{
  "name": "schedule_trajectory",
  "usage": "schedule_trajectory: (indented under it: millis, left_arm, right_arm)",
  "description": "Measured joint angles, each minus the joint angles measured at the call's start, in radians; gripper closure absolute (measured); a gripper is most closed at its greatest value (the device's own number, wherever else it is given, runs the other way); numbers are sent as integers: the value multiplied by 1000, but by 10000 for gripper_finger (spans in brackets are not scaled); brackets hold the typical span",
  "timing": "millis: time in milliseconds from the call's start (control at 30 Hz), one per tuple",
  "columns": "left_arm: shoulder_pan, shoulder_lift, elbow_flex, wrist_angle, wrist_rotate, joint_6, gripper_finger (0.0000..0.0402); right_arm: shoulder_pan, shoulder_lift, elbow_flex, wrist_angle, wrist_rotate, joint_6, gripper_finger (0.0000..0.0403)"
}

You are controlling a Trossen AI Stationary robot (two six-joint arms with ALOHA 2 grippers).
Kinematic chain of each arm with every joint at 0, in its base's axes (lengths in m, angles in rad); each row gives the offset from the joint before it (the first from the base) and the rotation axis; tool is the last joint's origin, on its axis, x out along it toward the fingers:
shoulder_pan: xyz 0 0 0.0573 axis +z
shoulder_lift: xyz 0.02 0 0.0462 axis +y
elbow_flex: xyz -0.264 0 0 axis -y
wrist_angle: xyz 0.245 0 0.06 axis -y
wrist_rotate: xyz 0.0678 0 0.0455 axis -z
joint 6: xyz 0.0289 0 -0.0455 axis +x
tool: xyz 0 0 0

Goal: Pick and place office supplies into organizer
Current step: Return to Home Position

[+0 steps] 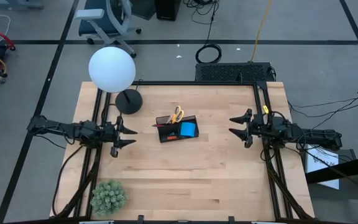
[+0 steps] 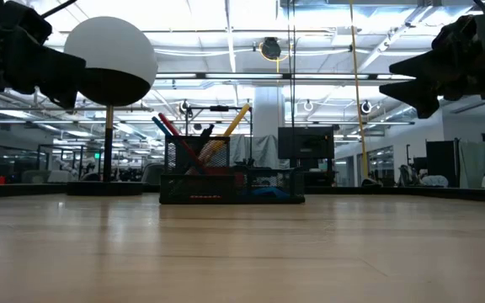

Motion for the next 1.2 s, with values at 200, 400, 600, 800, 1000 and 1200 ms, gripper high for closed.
schedule_trajectory:
  millis: [200, 400, 600, 800, 1000, 1200]
  left_arm:
    - [0, 0, -1, 9, 0, 0, 231]
    - [0, 0, -3, 25, -5, 0, 231]
    - [0, 0, -3, 29, -5, 0, 231]
    - [0, 0, -3, 31, -4, 0, 231]
    - [0, 0, -3, 32, -4, 0, 231]
    - [0, 0, -3, 32, -4, 0, 231]
  right_arm:
    - [0, 0, 0, 0, 0, 2, 149]
    - [0, 0, 0, 0, 0, 2, 149]
    - [0, 0, -1, 0, 0, 2, 149]
    - [0, 0, -1, 0, 0, 2, 149]
    - [0, 0, -1, 0, 0, 2, 149]
    - [0, 0, -1, 0, 0, 2, 149]
